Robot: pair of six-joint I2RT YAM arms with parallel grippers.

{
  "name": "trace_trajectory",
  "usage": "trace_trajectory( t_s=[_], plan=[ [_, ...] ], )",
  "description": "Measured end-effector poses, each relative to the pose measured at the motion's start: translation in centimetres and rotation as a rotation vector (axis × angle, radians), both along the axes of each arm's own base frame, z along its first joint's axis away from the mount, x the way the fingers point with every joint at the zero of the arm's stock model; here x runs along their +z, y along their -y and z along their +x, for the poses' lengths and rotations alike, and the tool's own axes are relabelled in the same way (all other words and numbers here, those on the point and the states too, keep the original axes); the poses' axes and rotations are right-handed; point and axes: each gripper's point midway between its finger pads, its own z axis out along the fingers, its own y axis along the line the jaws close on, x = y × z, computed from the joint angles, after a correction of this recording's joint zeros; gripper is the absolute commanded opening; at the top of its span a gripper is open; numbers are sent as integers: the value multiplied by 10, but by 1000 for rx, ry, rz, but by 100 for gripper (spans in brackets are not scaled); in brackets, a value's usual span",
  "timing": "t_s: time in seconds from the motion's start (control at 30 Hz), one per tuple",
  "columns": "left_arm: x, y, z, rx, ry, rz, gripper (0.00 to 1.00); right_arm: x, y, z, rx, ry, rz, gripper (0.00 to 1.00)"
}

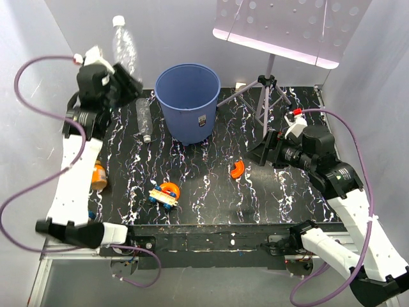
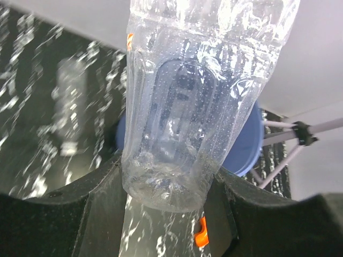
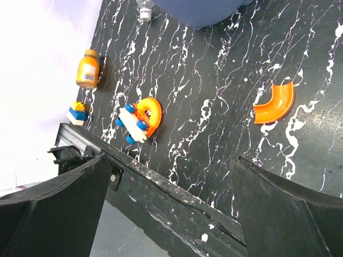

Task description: Put the plastic bottles in the bin

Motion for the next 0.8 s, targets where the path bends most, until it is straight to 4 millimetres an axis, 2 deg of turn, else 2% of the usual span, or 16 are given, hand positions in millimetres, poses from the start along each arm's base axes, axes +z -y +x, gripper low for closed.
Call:
trace_trajectory(
  t_s=[0.07,0.13,0.3,0.4,0.43,0.5,0.6,0.7,0.8],
  plan=[
    [25,24,29,-89,56,13,4,2,2,-1,-6,8,0,96],
    [28,40,48,-141,68,24,5,3,4,-2,-17,18,-1,96],
    [13,92,90,-288,36,30,7,3,11,-4,-46,20,-17,96],
    [-7,119,114,-346,4,27,11,4,13,-4,-55,10,-31,96],
    [-17,128,123,-360,-13,28,22,5,14,-3,-61,11,-34,96],
    [-41,139,137,-371,-57,33,62,7,16,-3,-70,14,-40,96],
    [-75,148,148,-372,-134,45,97,10,19,-3,-87,29,-43,96],
    [-91,146,149,-358,-185,51,98,12,23,-5,-97,37,-45,96],
    [-87,140,144,-339,-188,61,98,11,25,-8,-101,36,-48,96]
  ],
)
